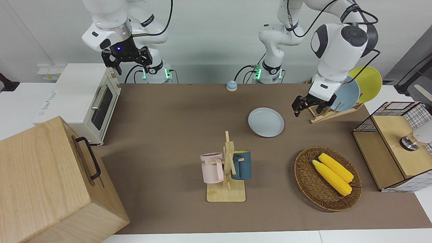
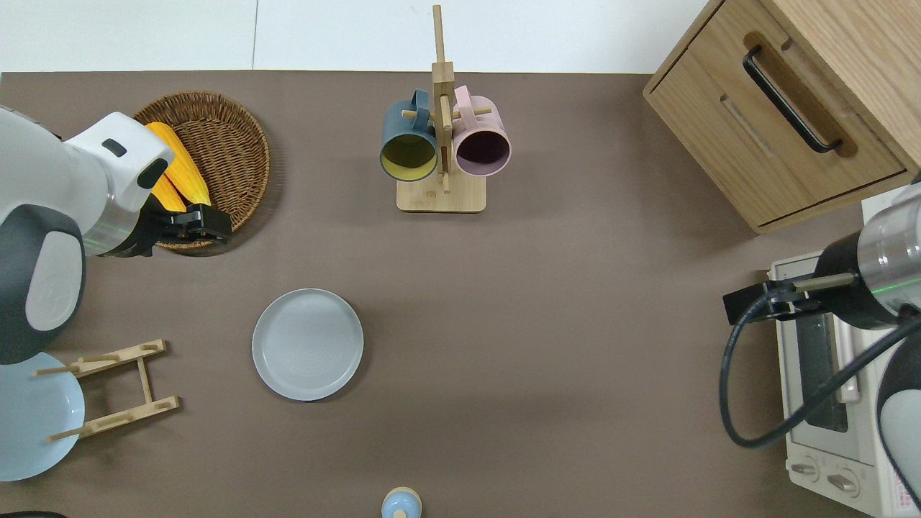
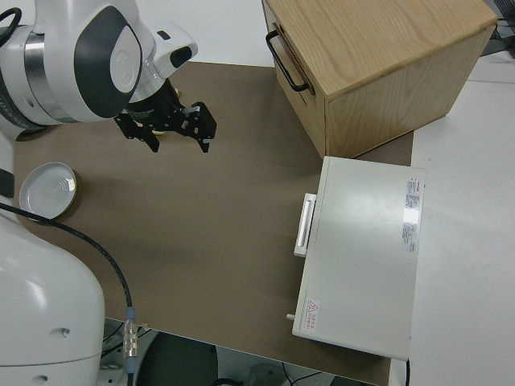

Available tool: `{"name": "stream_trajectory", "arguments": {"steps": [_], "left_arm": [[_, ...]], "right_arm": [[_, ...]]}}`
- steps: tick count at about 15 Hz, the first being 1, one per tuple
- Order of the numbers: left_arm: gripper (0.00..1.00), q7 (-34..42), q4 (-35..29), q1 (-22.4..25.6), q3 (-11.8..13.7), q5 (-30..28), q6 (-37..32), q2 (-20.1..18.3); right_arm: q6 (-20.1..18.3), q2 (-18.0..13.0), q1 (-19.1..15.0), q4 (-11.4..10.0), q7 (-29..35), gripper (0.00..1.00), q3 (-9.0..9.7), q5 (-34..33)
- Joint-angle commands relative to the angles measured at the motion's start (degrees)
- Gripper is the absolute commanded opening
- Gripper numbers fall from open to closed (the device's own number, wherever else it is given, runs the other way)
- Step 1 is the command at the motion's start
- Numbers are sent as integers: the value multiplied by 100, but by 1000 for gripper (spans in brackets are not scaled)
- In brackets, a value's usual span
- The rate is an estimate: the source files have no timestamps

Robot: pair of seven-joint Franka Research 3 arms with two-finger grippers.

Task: Pick gray plate from table and place it on lower plate rack with left arm
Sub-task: 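Move the left gripper from the basket toward the gray plate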

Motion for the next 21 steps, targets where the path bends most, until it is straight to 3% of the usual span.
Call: {"name": "stream_trajectory", "arguments": {"steps": [1,12,15,21], "left_arm": [[1000,-88,-136,-28,25,-57,52,-34],[998,-28,-339,-10,-11,-31,61,-17],[998,-20,-637,34,-11,-83,289,27],[995,-29,-1901,34,-10,-92,676,54]], "right_arm": [[-87,-27,-76,35,-19,987,38,20],[-87,-27,-76,35,-19,990,38,20],[-87,-27,-85,35,-19,987,38,20],[-87,-27,-76,35,-19,990,38,20]]}}
